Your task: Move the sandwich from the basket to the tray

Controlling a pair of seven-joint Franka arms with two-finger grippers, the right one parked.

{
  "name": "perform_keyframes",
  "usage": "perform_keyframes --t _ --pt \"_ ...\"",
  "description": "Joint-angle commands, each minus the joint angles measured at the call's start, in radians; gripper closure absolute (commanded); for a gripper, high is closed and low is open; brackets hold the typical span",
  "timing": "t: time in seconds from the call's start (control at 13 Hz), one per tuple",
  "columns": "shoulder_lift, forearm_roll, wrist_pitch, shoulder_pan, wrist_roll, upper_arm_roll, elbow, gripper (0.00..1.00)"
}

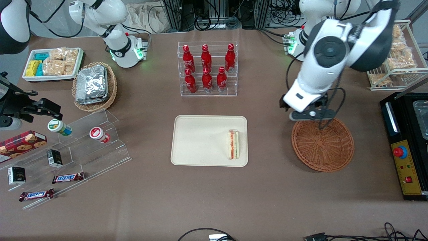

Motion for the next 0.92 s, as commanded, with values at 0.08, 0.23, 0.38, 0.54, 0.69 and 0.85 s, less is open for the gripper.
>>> perform_keyframes --t 0.08,0.23,0.38,0.54,0.69,0.85 --pt "0.006 -0.031 -0.097 -0.043 0.092 0.161 0.127 0.00" --pt "0.006 -0.033 -0.124 -0.041 0.155 0.208 0.159 0.00" --pt "0.008 -0.033 -0.138 -0.047 0.195 0.279 0.182 0.00" --pt "0.017 -0.062 -0.138 -0.049 0.301 0.339 0.197 0.00" --pt "0.026 -0.074 -0.140 -0.041 0.328 0.366 0.199 0.00" --pt "0.029 -0.073 -0.143 -0.035 0.325 0.370 0.201 0.00"
